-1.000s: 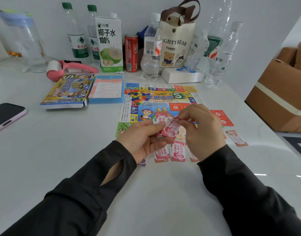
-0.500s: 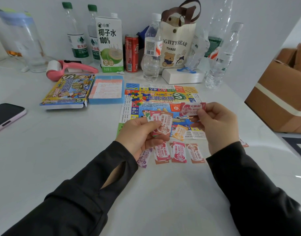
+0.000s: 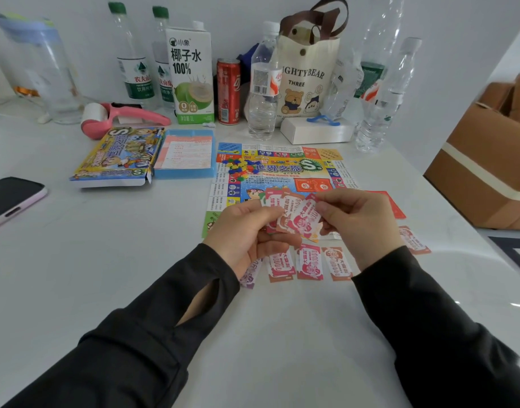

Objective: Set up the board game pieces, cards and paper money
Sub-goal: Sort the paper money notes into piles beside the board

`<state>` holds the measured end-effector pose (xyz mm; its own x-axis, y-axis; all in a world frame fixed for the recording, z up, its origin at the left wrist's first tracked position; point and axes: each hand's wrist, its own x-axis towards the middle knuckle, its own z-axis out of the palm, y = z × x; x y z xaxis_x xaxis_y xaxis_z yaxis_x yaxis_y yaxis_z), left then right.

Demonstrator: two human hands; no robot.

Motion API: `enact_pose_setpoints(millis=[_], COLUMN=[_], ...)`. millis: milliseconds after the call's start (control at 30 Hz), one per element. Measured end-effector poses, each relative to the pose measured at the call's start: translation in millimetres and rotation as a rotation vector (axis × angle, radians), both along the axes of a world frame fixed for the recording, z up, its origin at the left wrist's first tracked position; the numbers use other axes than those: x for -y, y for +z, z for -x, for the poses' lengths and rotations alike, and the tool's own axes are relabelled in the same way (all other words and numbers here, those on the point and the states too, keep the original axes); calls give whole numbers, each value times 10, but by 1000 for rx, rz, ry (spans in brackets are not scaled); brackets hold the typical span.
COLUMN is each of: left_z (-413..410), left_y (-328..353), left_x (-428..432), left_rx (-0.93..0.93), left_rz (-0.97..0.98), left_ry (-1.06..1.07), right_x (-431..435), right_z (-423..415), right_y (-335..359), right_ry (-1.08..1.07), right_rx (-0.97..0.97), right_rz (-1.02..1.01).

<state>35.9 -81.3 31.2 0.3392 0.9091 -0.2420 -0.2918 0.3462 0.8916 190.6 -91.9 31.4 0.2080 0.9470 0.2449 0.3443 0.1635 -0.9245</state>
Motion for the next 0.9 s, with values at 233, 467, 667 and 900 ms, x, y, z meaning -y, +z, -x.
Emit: enact_pose_setpoints(millis=[233, 467, 667, 900], left_z=[-3, -4, -21, -26], left_y=[-14, -17, -30, -47], left_x=[19, 22, 23, 19], left_rx=[-51, -99, -183, -279], left_rz=[-33, -108, -206, -273], left_ry=[-57, -24, 15, -6], right_x=[9, -18, -23, -2], right_z=[20, 21, 34, 32], right_y=[-4, -23, -15, 19], right_ry=[17, 65, 42, 30], right_rx=[56, -220, -287, -161], right_rz=[-28, 88, 201, 175])
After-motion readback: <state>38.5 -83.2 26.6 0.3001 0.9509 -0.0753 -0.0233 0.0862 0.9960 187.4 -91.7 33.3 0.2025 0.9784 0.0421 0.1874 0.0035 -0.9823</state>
